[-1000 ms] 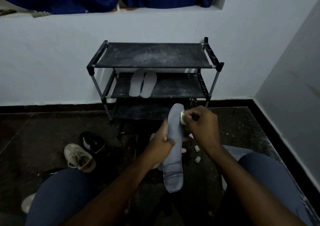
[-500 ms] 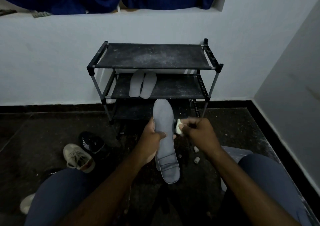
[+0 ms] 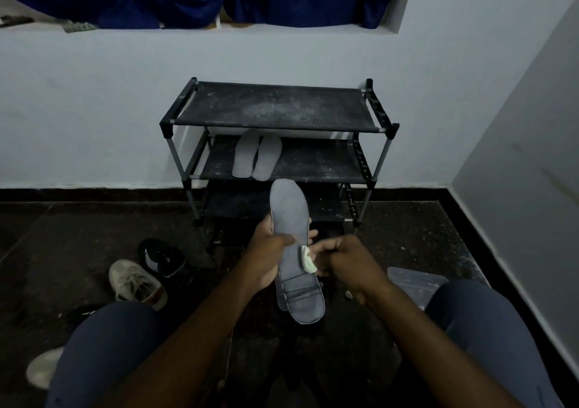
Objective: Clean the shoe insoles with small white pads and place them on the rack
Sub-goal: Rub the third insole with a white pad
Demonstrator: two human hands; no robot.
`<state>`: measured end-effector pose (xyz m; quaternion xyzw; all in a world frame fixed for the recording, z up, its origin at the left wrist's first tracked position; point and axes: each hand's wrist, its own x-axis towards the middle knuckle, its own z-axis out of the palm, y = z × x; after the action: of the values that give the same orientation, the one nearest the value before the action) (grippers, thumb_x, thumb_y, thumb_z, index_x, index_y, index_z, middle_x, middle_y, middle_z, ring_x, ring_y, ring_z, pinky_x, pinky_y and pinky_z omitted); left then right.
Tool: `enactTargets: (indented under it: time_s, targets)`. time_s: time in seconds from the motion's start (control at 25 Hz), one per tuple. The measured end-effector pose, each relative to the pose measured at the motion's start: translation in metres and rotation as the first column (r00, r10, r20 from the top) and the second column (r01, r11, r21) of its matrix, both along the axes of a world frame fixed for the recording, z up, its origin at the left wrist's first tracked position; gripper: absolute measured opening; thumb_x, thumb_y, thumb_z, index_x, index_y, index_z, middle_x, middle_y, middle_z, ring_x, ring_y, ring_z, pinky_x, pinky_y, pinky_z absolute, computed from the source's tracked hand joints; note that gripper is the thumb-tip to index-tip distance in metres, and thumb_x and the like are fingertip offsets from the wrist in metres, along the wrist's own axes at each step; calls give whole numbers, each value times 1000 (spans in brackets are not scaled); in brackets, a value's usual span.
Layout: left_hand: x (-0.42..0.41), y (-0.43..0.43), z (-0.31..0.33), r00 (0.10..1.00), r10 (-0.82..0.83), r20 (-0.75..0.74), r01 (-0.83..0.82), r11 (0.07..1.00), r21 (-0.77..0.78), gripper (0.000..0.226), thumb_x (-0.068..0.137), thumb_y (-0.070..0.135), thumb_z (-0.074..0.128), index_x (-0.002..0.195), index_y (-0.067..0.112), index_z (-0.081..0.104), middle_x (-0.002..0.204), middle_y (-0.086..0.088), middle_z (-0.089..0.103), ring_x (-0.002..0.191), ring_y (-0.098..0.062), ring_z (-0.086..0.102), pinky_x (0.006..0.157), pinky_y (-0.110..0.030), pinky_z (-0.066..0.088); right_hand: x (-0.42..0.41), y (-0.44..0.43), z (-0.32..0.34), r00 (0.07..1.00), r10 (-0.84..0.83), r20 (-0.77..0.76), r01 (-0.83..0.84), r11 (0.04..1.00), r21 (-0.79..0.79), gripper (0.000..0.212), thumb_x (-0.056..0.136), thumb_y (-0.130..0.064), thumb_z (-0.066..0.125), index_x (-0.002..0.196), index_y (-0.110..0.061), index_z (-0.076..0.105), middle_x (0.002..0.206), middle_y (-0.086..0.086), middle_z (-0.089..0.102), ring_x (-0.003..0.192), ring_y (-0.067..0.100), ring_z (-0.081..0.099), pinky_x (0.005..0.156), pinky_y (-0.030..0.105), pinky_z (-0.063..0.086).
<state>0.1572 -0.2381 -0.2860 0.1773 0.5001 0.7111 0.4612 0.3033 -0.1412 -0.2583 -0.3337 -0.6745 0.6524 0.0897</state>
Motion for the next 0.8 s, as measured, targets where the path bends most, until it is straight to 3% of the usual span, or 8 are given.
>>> enactTargets:
  time_s: [0.12, 0.28, 0.4, 0.52, 0.64, 0.8]
  targets:
    - [-4, -1, -3, 994, 33, -100, -42, 995, -88, 59, 86, -13, 54, 140, 12, 54, 127, -16, 69, 115, -36, 68, 99, -56, 54, -3, 1, -4, 999, -36, -6, 36, 998, 57, 20, 96, 8, 58, 99, 3, 77, 96, 23, 76, 79, 21, 66, 62, 19, 56]
    - [-3, -6, -1, 977, 46, -209, -92, 972, -216, 40, 92, -14, 52, 125, 6, 64, 115, -14, 74, 106, -29, 72, 92, -48, 59, -14, 8, -5, 994, -110, -6, 110, 990, 86, 25, 93, 7, 60, 85, -9, 78, 87, 22, 75, 75, 23, 63, 65, 28, 53]
    - [-8, -3, -6, 953, 79, -292, -169, 939, -299, 24, 93, -7, 60, 111, 6, 70, 102, -14, 77, 97, -31, 74, 90, -54, 59, -25, 15, -7, 989, -146, 0, 145, 983, 109, 32, 91, 9, 61, 75, -13, 76, 73, 14, 71, 66, 20, 60, 62, 30, 49]
    - [-21, 8, -11, 925, 131, -356, -262, 899, -350, 21, 91, 2, 69, 111, 5, 71, 97, -15, 76, 93, -32, 75, 86, -56, 60, -40, 25, -12, 986, -168, 7, 165, 977, 133, 30, 89, 8, 62, 75, -13, 77, 77, 20, 74, 69, 23, 62, 68, 35, 52]
    - [-39, 25, -10, 898, 140, -418, -312, 872, -378, 22, 88, 5, 74, 109, 3, 71, 98, -15, 75, 92, -30, 75, 83, -54, 62, -61, 41, -18, 983, -184, 4, 181, 970, 164, 24, 88, 5, 66, 77, -12, 79, 82, 15, 77, 73, 21, 68, 76, 39, 58]
    - [-79, 59, -5, 859, 105, -502, -343, 845, -410, 14, 85, 2, 75, 87, 15, 69, 93, -17, 74, 86, -31, 75, 78, -49, 64, -102, 80, -27, 979, -204, 4, 198, 954, 223, 13, 89, 3, 67, 86, -2, 79, 83, 13, 77, 74, 19, 69, 77, 34, 59]
